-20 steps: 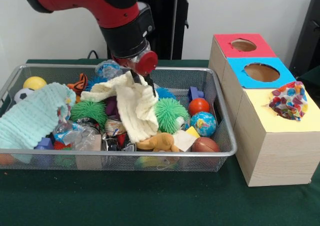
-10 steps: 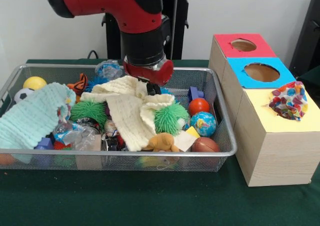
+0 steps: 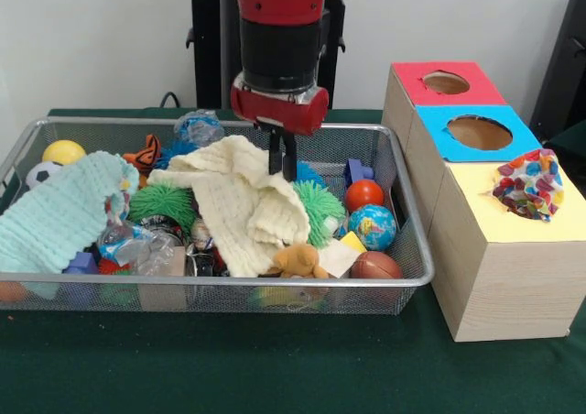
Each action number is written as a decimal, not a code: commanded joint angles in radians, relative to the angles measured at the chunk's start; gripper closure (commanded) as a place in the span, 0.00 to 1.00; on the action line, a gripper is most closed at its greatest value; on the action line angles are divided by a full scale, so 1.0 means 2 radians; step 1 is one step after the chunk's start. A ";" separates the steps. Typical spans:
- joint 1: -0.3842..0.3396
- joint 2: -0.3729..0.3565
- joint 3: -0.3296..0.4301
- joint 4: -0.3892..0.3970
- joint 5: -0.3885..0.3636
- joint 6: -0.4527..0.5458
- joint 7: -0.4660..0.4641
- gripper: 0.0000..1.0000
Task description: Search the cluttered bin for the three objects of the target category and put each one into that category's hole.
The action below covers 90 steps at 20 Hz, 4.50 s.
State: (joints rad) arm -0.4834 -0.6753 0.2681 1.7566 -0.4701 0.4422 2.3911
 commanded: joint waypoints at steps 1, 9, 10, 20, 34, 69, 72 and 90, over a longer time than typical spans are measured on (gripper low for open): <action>0.025 -0.096 -0.063 -0.064 -0.014 0.109 -0.012 1.00; 0.007 -0.123 -0.051 -0.086 -0.010 0.171 -0.067 1.00; 0.004 -0.129 -0.049 -0.086 -0.008 0.181 -0.074 1.00; -0.028 -0.191 -0.040 -0.095 -0.006 0.264 -0.142 1.00; -0.089 -0.213 0.000 -0.045 0.023 0.261 -0.175 1.00; -0.037 -0.062 -0.019 0.019 0.041 0.009 0.033 0.00; -0.034 -0.061 -0.026 0.025 0.048 0.010 0.037 0.00; -0.068 -0.015 -0.072 0.042 0.044 0.007 0.005 0.00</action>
State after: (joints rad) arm -0.5696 -0.7998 0.1352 1.7632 -0.3942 0.4399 2.3700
